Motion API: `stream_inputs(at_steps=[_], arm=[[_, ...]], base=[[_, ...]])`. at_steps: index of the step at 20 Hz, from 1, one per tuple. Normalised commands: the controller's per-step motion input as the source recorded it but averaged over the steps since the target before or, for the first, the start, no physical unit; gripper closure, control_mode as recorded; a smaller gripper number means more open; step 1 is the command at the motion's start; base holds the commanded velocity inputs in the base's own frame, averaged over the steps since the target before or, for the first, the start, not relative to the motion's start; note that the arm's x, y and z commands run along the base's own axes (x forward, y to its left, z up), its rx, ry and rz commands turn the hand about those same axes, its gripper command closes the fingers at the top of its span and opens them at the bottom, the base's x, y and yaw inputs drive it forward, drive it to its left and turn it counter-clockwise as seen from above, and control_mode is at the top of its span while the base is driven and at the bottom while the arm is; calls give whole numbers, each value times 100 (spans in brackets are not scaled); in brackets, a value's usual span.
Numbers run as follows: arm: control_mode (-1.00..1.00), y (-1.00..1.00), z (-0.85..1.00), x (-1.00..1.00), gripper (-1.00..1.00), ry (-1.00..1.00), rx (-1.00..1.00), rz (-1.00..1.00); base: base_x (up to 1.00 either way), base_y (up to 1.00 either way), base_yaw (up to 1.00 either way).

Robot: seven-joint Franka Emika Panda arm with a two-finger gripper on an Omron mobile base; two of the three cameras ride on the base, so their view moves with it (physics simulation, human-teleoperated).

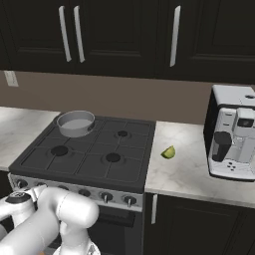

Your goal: Turn on the burner for the pot on the stove. Wait thirty seconds for the pot to heat up. Then add the lemon wedge to the pot.

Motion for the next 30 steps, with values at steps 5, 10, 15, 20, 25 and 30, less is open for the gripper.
stream_inputs(at_steps=[5, 10, 15, 20, 25, 30], arm=[[-100, 0, -43, 0, 100, 1, -8, 29], [-100, 0, -46, -3, 100, 10, -8, 49], [-100, 0, -46, -3, 100, 13, -9, 54], [-100, 0, -42, -2, 100, 18, -8, 55], [-100, 0, -43, 0, 100, 23, -8, 55], [-100, 0, -35, 0, 100, 22, -8, 56]], base=[[0, 0, 0], [0, 0, 0], [0, 0, 0], [0, 0, 0], [0, 0, 0], [0, 0, 0]])
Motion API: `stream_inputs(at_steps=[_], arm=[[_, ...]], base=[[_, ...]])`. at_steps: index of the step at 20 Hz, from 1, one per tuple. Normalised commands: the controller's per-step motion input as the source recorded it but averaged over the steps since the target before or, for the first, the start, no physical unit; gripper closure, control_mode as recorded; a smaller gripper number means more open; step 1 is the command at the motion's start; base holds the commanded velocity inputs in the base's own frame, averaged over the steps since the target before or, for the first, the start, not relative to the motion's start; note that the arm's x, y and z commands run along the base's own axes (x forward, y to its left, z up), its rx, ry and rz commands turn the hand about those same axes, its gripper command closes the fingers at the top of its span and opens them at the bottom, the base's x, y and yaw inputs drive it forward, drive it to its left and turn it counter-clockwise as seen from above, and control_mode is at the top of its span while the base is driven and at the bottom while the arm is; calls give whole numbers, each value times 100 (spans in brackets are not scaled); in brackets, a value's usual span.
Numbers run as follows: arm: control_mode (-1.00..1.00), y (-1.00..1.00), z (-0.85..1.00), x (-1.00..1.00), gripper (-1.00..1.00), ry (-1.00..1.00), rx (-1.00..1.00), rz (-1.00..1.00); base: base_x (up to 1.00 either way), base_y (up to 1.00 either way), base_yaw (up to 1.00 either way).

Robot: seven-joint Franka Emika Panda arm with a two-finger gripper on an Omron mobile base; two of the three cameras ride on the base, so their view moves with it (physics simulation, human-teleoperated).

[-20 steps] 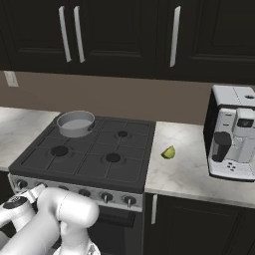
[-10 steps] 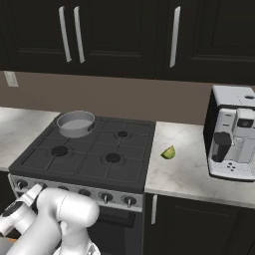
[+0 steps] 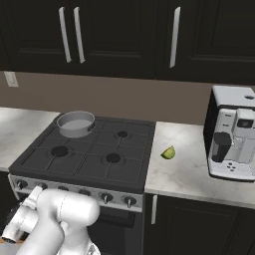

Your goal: Turn on the burner for the pot on the stove. Wait thirty seconds for the pot to heat up. Then add the lemon wedge to the pot.

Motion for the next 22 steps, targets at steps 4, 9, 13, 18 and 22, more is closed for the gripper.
stream_inputs(at_steps=[4, 9, 13, 18, 22], arm=[[-100, 0, -33, 0, 100, 20, -9, 57], [-100, 0, -18, 0, 100, 17, -6, 51], [-100, 0, 0, 0, -100, 0, 0, 2], [-100, 0, 0, -7, -100, 0, 0, 0], [-100, 0, 19, -46, -100, -8, 0, 0]], base=[[0, 0, 0], [0, 0, 0], [0, 0, 0], [0, 0, 0], [0, 0, 0]])
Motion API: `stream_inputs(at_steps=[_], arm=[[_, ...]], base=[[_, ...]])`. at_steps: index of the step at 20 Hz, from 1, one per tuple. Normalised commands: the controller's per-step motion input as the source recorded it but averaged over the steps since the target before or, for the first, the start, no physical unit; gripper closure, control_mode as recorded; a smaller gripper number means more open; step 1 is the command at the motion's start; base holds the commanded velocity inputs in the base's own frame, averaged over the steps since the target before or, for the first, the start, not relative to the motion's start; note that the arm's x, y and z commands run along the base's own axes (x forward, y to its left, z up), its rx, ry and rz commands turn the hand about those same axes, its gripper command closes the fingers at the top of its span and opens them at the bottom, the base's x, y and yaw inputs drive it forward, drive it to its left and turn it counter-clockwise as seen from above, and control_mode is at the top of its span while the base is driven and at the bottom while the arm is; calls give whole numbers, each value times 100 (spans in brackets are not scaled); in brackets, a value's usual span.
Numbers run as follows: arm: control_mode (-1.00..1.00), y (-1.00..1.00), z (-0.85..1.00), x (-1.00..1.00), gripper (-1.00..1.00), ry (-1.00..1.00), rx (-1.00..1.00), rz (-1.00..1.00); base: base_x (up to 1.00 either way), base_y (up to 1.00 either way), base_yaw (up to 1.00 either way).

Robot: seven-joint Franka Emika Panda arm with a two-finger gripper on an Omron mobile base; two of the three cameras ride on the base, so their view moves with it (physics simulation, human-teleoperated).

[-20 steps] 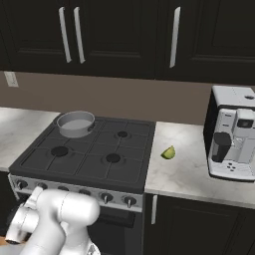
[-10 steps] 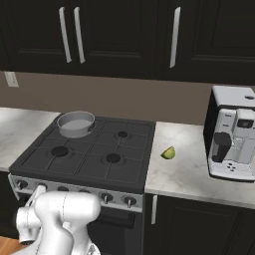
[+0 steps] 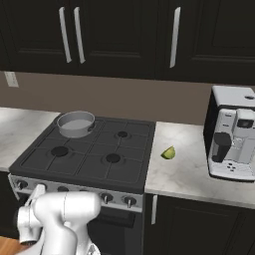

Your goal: Turn on the burner for the pot on the stove. Wait thirty seconds for the pot to heat up. Then add the lemon wedge to the pot.

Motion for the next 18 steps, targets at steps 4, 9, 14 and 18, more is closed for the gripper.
stream_inputs(at_steps=[4, 9, 14, 18], arm=[[-100, 0, 57, -63, -100, -17, 4, 0], [-100, 0, 94, -48, -100, -7, 8, 0], [-100, 0, 100, -40, -100, 11, 11, -3], [-100, 0, 100, -51, -100, 26, 12, -11]], base=[[0, 0, 0], [0, 0, 0], [0, 0, 0], [0, 0, 0]])
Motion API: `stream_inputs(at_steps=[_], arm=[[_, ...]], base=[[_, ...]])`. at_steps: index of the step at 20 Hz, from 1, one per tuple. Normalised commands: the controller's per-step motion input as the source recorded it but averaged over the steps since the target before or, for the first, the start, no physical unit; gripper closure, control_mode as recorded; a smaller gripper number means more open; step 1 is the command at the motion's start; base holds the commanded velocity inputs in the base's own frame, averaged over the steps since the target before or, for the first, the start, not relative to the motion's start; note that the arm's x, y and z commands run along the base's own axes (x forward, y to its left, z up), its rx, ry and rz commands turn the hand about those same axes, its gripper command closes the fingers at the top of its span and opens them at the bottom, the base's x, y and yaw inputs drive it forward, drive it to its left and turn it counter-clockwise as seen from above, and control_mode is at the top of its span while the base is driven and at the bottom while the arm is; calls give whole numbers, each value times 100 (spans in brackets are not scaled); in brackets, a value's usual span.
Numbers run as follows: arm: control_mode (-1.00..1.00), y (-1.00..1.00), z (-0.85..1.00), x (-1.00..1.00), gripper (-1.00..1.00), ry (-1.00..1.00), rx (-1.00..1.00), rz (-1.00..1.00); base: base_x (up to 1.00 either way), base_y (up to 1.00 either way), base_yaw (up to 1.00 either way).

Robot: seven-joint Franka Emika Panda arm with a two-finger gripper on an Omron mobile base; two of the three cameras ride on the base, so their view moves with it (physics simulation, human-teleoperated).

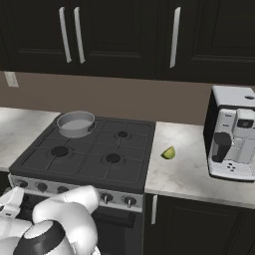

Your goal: Turn on the burner for the pot on the stove. Wait thirty seconds for the pot to heat up. Then add the lemon wedge to the pot.

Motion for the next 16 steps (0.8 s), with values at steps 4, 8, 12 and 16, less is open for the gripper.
stream_inputs(at_steps=[4, 8, 12, 16], arm=[[-100, 0, 100, -42, -100, 38, 4, -15], [-100, 0, 72, -9, -100, 50, 0, -11], [-100, 0, 0, 0, -100, 0, 0, 0], [-100, -7, 0, -23, -100, 0, 0, 0]], base=[[0, 0, 0], [0, 0, 0], [0, 0, 0], [0, 0, 0]])
